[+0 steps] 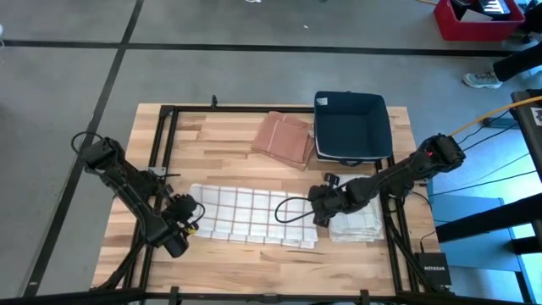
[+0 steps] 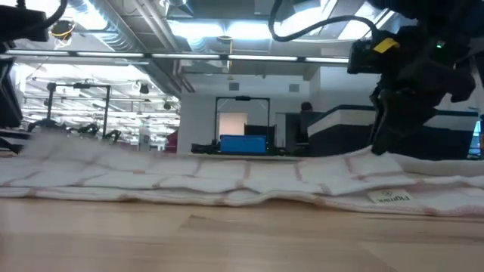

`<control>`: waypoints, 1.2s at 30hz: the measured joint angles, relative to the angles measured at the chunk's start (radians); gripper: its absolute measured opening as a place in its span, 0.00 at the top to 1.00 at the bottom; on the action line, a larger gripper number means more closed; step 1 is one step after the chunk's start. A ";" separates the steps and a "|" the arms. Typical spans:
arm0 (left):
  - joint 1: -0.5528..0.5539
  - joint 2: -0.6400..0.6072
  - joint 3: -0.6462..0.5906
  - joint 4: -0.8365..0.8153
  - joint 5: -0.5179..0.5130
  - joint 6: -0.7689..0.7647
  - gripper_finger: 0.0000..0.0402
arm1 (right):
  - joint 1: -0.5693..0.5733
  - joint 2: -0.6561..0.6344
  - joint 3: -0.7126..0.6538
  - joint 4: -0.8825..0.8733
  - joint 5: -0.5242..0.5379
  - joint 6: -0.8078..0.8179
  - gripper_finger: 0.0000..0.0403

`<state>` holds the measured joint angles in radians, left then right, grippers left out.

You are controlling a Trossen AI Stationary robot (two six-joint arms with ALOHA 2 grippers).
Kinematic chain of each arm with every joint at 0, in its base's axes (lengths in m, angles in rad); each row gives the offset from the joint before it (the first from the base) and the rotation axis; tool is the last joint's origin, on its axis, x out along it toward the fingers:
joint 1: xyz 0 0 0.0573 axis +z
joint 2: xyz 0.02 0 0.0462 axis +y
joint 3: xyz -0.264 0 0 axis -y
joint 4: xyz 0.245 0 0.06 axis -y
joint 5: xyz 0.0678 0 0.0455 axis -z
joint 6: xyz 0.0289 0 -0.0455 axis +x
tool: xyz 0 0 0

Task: Fold towel
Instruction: Fold the white towel

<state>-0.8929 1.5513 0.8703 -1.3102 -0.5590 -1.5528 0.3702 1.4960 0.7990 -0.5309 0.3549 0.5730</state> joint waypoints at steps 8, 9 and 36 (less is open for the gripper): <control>0.091 -0.020 0.132 -0.009 0.052 0.174 0.59 | 0.002 0.000 0.099 -0.251 -0.136 0.022 0.49; 0.091 -0.026 0.153 0.010 0.027 0.185 0.59 | 0.011 -0.001 0.115 -0.282 -0.147 0.026 0.48; 0.390 0.083 -0.066 1.234 0.012 1.090 0.59 | 0.199 0.001 -0.106 0.191 -0.110 -0.006 0.47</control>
<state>-0.5032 1.6341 0.8040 -0.0765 -0.5472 -0.4629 0.5694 1.4968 0.6926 -0.3399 0.2444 0.5674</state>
